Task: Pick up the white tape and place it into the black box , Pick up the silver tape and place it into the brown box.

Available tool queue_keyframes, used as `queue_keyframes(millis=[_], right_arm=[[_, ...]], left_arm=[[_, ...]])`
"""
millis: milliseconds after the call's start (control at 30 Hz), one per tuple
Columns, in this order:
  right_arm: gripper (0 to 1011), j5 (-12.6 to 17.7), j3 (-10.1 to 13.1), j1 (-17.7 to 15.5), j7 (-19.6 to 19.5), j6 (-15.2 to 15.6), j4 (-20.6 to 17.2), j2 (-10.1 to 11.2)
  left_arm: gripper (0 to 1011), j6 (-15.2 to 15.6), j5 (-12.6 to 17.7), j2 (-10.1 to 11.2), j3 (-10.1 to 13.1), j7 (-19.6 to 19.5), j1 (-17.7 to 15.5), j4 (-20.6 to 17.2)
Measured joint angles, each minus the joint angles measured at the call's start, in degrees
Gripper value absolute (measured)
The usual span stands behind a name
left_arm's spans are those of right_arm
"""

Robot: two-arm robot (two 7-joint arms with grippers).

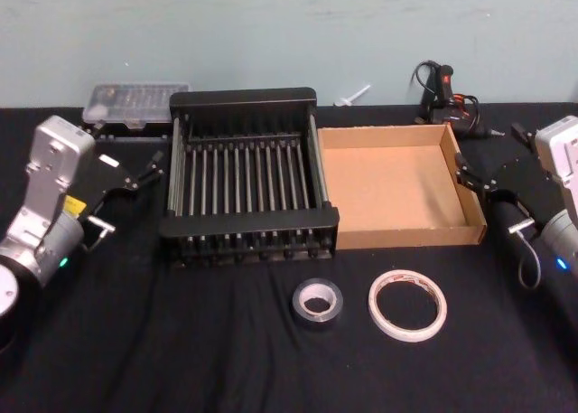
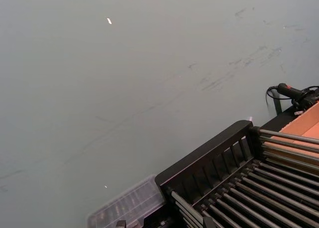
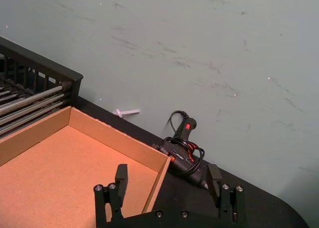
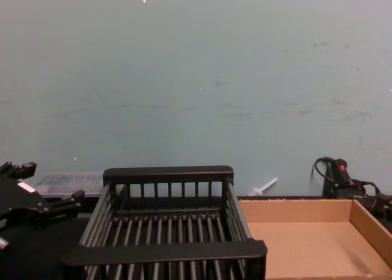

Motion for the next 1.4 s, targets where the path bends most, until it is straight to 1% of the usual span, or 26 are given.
queue_keyframes(millis=[167,467,633,900,1067,1200,1300,1400], right_arm=[[1002,0.0,0.12,-0.01,0.1,0.0,0.0,-0.06],[1002,0.11,1.63,-0.77,2.01,-0.09,-0.09,-0.79],[1002,0.7,2.53,-1.98,2.97,-0.05,-1.32,-0.85],[1002,2.48,4.31,-5.55,4.56,0.66,-5.57,-0.2],[1002,4.05,5.9,-9.13,5.42,1.82,-9.68,0.38],[1002,4.65,6.5,-10.86,5.81,2.52,-11.68,0.65],[1002,5.35,7.26,-12.91,6.33,3.51,-14.11,1.0],[1002,5.8,7.66,-14.01,6.74,4.22,-15.32,1.18]], left_arm=[[1001,0.0,0.0,0.0,0.0,0.0,0.0,0.0],[1001,0.0,0.0,0.0,0.0,0.0,0.0,0.0],[1001,0.0,0.0,0.0,0.0,0.0,0.0,0.0],[1001,0.0,0.0,0.0,0.0,0.0,0.0,0.0],[1001,0.0,0.0,0.0,0.0,0.0,0.0,0.0],[1001,0.0,0.0,0.0,0.0,0.0,0.0,0.0],[1001,0.0,0.0,0.0,0.0,0.0,0.0,0.0],[1001,0.0,0.0,0.0,0.0,0.0,0.0,0.0]])
